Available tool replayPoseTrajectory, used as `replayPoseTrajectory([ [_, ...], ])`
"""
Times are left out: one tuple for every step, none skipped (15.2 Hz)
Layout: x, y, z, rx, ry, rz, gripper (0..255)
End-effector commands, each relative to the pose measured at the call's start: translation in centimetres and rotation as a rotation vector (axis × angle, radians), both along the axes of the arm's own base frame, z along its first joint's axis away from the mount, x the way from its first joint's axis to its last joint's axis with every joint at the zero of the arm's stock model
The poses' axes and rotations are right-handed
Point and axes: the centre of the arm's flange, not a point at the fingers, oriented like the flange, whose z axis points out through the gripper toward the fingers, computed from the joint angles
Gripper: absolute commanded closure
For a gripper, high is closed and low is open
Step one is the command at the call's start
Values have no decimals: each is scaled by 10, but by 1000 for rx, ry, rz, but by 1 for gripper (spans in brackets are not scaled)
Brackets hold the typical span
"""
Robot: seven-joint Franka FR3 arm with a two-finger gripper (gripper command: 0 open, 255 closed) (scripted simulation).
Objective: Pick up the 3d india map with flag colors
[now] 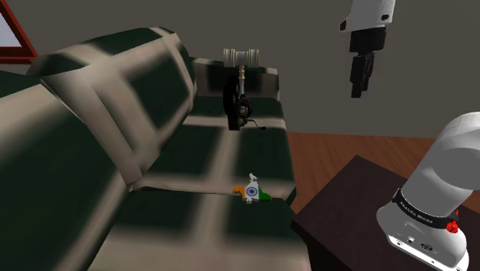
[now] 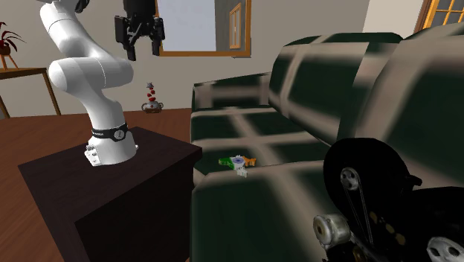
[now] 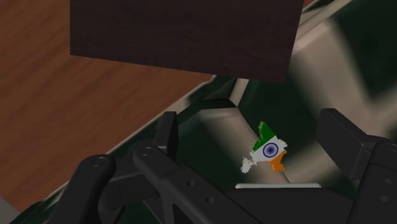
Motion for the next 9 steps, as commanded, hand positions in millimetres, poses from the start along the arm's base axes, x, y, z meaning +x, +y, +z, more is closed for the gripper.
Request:
replayPoseTrajectory([
  [0, 0, 0, 0, 0, 0, 0],
  [3, 6, -11, 0, -5, 2, 0],
  [5, 13, -22, -1, -11, 4, 0],
  [8, 19, -33, -1, -16, 6, 0],
  [11, 26, -44, -2, -22, 7, 0],
  [13, 32, -54, -2, -27, 9, 0],
  [16, 39, -65, -3, -33, 11, 0],
  [19, 45, -76, -3, -38, 13, 0],
  [22, 52, -87, -4, -44, 15, 0],
])
